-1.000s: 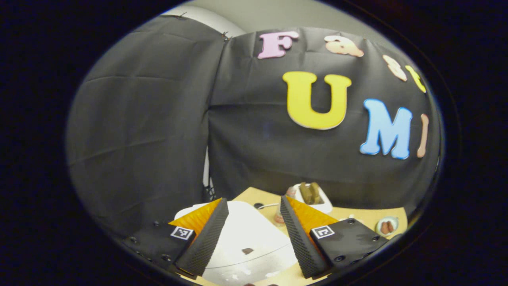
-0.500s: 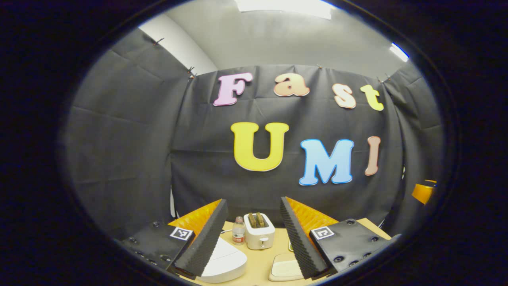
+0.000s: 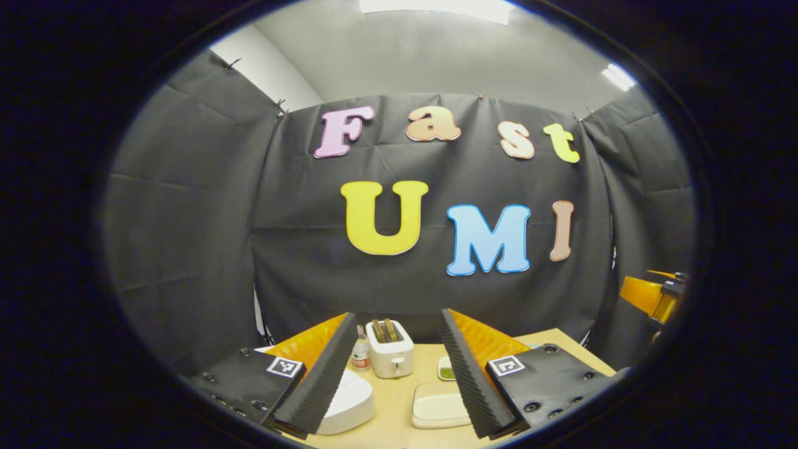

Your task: Close the left gripper, press the button to open the rice cooker; take a wooden spoon from the chopstick holder with the right hand, scoop a spoonful of rice and pour it into the rice cooker, then put the wooden spoon back into the chopstick holder.

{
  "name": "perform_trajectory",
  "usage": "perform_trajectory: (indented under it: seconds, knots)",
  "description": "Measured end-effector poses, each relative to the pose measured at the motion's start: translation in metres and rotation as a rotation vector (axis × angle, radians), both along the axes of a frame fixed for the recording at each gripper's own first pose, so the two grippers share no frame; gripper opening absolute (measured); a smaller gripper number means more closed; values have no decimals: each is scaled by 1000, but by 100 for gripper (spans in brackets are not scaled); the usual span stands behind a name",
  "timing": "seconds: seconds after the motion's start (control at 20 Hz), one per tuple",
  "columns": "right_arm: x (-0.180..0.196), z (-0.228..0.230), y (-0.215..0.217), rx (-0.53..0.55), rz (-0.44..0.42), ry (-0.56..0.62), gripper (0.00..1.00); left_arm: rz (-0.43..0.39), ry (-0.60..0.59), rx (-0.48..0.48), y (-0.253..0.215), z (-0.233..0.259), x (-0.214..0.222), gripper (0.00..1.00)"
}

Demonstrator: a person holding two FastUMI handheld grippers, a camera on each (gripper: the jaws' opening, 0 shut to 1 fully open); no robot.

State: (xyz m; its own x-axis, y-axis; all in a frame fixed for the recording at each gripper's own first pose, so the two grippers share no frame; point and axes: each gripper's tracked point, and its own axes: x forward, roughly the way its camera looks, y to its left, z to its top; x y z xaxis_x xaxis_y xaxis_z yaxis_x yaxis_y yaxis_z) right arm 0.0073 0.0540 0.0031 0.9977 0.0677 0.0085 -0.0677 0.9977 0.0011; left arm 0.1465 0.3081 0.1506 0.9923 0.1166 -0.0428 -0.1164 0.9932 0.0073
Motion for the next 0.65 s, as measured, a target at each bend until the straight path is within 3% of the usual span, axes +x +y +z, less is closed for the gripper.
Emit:
perform_trajectory:
  seconds: [0.65]
  knots:
    - [-8, -7, 6, -34, -37, 9, 96, -18, 28, 13, 21, -18, -6, 97]
